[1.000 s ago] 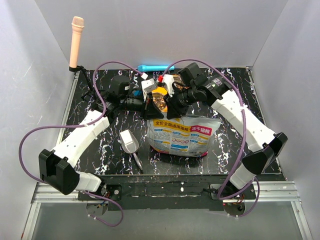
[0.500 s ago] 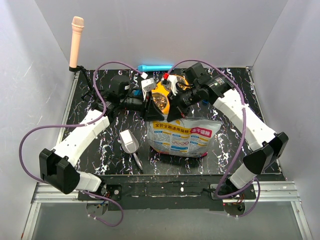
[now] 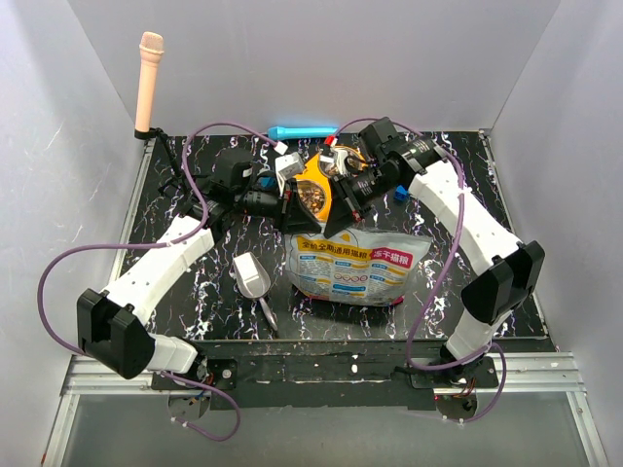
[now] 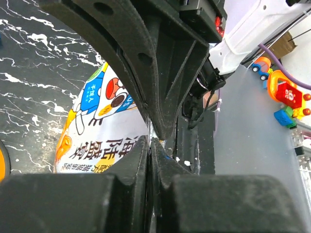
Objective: Serve the pet food
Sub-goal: Close the pet food bag at the center of the board.
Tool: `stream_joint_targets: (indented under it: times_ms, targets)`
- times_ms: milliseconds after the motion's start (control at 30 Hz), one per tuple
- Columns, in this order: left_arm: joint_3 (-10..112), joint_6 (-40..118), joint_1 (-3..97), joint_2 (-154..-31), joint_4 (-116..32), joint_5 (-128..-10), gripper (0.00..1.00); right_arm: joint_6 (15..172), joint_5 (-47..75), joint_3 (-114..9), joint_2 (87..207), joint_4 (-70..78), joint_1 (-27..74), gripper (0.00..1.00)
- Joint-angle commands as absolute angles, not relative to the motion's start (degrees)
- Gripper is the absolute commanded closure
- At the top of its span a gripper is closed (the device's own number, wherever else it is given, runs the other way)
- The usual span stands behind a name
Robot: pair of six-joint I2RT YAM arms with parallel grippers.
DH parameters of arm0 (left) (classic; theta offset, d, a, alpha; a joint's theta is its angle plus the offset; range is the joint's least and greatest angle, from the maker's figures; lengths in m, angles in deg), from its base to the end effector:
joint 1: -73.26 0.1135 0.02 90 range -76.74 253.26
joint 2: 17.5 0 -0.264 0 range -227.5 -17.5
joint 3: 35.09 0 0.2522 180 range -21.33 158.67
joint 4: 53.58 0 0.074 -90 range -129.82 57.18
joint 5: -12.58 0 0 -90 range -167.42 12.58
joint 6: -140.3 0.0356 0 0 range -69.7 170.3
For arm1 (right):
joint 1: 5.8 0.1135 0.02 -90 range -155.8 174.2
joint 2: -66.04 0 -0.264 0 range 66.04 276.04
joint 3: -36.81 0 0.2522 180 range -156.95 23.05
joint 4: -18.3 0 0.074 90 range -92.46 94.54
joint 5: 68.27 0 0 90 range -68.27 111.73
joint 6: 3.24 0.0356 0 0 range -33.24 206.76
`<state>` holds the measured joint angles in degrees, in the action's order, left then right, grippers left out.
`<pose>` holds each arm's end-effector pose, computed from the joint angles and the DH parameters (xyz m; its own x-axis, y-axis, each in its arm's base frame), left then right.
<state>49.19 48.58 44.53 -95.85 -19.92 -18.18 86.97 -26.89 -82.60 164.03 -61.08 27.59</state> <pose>0.2476 -0.1706 0.3552 -0.4352 0.2211 -0.8727 0.9002 0.0895 -0.4262 0.2719 0.2112 0.3844 -0.7103 -0.4653 -0.5282 -0.6936 0.3346 0.6380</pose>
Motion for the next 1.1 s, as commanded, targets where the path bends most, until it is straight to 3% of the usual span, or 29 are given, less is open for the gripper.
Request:
stream_joint_targets:
  times_ms: [0,133,233,300,400,633,900,933,1000,1067]
  targets:
    - [47.84,48.72,44.25,-94.59,-21.09,-16.07,1.0,90.62,-32.49,-84.62,162.02,-59.71,26.9,0.99]
    - [47.66,48.71,44.25,-93.8,-21.45,-20.02,1.0,91.24,-31.28,-84.62,162.28,-60.49,26.73,0.99]
    - [47.58,48.72,44.34,-92.57,-21.63,-24.23,1.0,89.49,-19.37,-86.81,161.76,-65.57,27.07,0.99]
    - [47.58,48.63,44.34,-91.86,-21.54,-26.7,1.0,87.48,-9.24,-85.24,159.13,-66.03,28.04,0.81]
    - [47.93,48.28,44.43,-91.07,-21.71,-28.72,1.0,86.94,-3.95,-81.11,154.56,-64.71,28.39,0.77]
    - [47.67,47.57,44.52,-89.66,-23.03,-29.25,1.0,77.46,12.57,-76.09,148.04,-59.71,37.17,0.78]
    - [47.13,46.52,44.69,-88.26,-27.07,-29.96,1.0,74.02,20.14,-80.39,152.95,-60.32,42.36,0.75]
    - [47.31,46.69,44.69,-88.26,-27.25,-30.13,1.0,73.67,21.46,-80.57,153.4,-60.23,43.32,0.76]
    - [48.19,47.31,44.78,-88.17,-26.99,-30.48,1.0,73.05,27.76,-80.4,153.84,-60.14,44.73,0.98]
    - [49.24,49.23,44.87,-88.26,-25.59,-31.1,1.0,72.97,30.43,-79.87,153.41,-60.93,45.53,0.99]
